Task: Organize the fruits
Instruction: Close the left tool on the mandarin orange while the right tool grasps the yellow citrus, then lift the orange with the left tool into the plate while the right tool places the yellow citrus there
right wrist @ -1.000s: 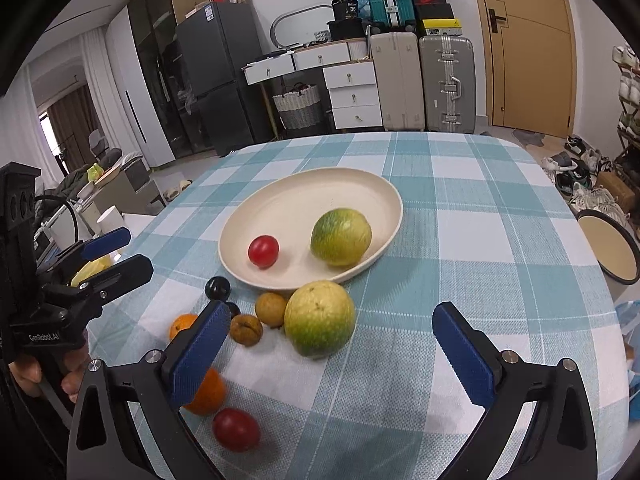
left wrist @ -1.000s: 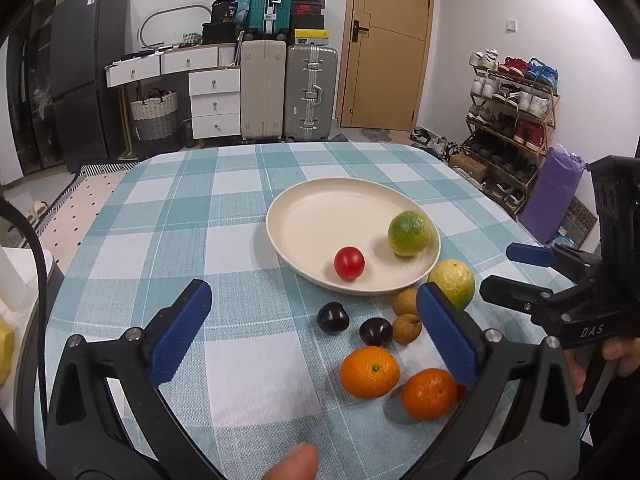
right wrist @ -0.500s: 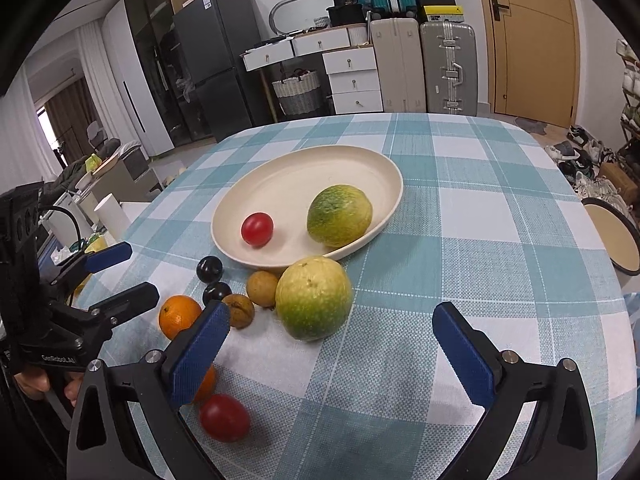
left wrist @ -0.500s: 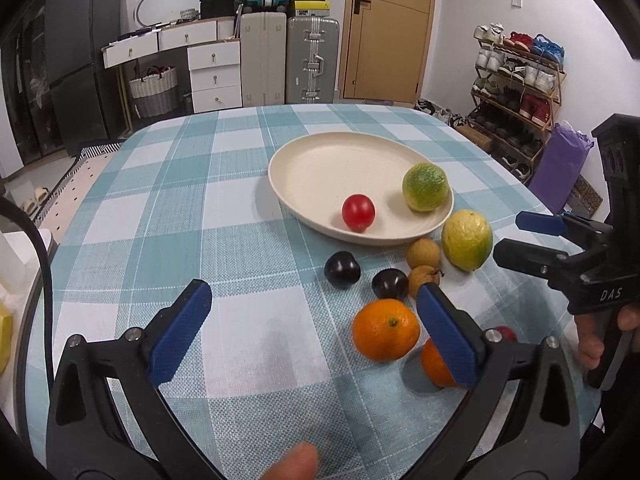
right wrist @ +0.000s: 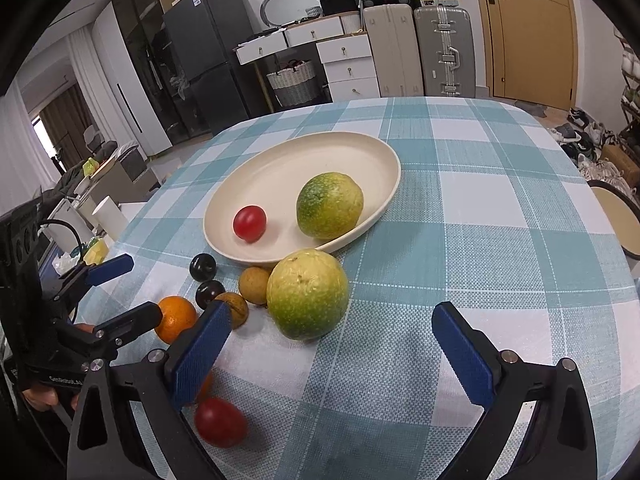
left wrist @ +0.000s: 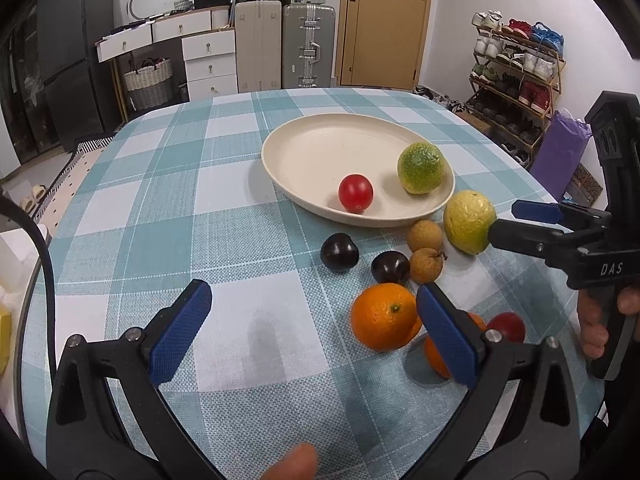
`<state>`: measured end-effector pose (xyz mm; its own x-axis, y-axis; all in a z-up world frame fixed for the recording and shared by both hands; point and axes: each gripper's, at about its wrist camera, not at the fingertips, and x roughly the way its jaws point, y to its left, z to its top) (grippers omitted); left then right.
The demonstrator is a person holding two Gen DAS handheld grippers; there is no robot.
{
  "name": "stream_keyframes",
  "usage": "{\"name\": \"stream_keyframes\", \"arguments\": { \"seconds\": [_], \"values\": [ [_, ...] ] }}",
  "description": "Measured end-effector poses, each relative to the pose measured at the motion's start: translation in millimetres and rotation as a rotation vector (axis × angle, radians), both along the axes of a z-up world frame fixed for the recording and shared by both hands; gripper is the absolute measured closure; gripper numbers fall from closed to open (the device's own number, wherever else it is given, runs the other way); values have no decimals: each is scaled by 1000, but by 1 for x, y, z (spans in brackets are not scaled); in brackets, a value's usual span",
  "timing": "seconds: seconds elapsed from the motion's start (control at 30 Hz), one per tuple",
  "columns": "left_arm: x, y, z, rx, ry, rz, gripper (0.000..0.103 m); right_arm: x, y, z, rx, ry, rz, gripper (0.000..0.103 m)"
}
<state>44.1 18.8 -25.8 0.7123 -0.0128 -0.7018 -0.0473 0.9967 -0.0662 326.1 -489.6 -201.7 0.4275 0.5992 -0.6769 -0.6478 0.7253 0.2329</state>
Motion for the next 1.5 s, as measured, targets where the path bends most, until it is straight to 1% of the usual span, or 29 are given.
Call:
{"name": "stream_keyframes", "arguments": {
  "seconds": [0.07, 0.13, 0.2, 0.27, 0.3, 0.37, 0.53, 0.7, 0.73, 0.77, 0.8, 0.83, 0.9, 1.1, 1.17, 1.2, 1.33, 1.5],
  "values": [
    [0, -1, -1, -2, 5, -4, 1, 2, 1, -1, 8, 12, 7, 3],
    [1, -2, -1, -4, 4, -12, 1, 3, 3, -2, 4, 21, 13, 10],
    [1, -2, -2, -3, 8, -16, 1, 5, 5, -4, 1, 31, 18, 19],
    [2, -3, -3, -3, 14, -17, 1, 6, 8, -7, 6, 46, 30, 23],
    [2, -3, -3, -2, 17, -17, 1, 6, 9, -8, 10, 53, 41, 27],
    [3, -3, -3, -2, 18, -17, 1, 6, 11, -9, 13, 61, 58, 34],
    [4, -2, -4, -25, 30, -17, 1, 4, 15, -9, 17, 64, 67, 36],
    [6, -4, -6, -49, 46, -48, 2, 5, 17, -9, 19, 68, 67, 37],
    [7, -5, -6, -57, 49, -56, 6, 5, 18, -9, 20, 69, 69, 37],
    [7, -5, -7, -67, 54, -66, 11, 6, 18, -9, 19, 70, 71, 41],
    [8, -6, -7, -75, 60, -78, 14, 6, 19, -9, 17, 69, 73, 44],
    [9, -6, -8, -80, 66, -86, 18, 6, 19, -9, 15, 66, 74, 44],
    [9, -8, -9, -91, 73, -95, 22, 5, 20, -8, 17, 63, 74, 47],
    [11, -9, -12, -139, 88, -128, 37, 4, 20, -8, 18, 59, 73, 50],
    [12, -9, -13, -151, 99, -137, 46, 5, 20, -8, 18, 60, 71, 50],
    [12, -9, -14, -161, 103, -143, 48, 5, 20, -8, 19, 62, 70, 50],
    [11, -11, -14, -187, 99, -180, 65, 7, 19, -9, 23, 64, 71, 51],
    [11, -14, -14, -176, 93, -186, 65, 7, 19, -9, 23, 65, 71, 51]
  ]
}}
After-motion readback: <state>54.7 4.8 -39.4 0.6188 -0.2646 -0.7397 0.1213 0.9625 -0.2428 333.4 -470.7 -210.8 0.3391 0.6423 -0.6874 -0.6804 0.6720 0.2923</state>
